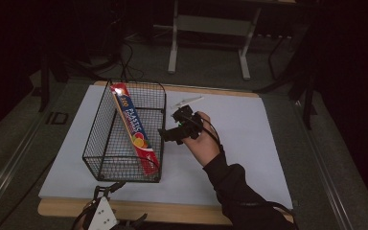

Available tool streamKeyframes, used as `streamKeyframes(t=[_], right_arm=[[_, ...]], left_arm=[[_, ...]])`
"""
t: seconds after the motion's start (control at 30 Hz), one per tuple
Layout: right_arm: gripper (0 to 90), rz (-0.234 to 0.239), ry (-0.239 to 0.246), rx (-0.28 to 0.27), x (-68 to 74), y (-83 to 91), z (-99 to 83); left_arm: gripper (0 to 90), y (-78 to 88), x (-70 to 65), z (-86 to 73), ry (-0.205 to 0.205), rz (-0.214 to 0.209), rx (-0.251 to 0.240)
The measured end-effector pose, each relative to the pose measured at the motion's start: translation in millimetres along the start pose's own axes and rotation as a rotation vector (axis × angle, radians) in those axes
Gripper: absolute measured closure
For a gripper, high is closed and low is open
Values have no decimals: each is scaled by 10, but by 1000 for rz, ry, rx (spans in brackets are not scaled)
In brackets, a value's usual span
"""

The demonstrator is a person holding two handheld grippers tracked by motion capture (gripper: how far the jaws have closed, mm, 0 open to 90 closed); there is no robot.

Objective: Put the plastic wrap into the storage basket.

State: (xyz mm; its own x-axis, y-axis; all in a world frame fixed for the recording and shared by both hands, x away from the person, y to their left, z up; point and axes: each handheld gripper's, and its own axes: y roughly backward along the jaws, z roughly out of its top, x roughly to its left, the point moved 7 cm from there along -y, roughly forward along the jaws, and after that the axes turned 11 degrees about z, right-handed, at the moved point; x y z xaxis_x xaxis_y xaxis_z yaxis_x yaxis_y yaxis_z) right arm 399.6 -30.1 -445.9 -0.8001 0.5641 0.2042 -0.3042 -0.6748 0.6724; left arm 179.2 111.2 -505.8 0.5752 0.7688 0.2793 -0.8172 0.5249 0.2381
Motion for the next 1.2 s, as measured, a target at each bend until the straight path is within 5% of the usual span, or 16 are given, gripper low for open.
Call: streamKeyframes(t=[0.33, 0.77, 1.2], right_arm=[[138, -13, 4, -13, -105, 173, -288], [132, -15, -53, -34, -320, 398, -686], [128, -12, -71, -10, -421, 467, -1078]], left_arm=[[0, 8, -1, 4, -6, 0, -3], [0, -1, -11, 3, -5, 0, 1], [0, -1, -11, 1, -7, 2, 3]])
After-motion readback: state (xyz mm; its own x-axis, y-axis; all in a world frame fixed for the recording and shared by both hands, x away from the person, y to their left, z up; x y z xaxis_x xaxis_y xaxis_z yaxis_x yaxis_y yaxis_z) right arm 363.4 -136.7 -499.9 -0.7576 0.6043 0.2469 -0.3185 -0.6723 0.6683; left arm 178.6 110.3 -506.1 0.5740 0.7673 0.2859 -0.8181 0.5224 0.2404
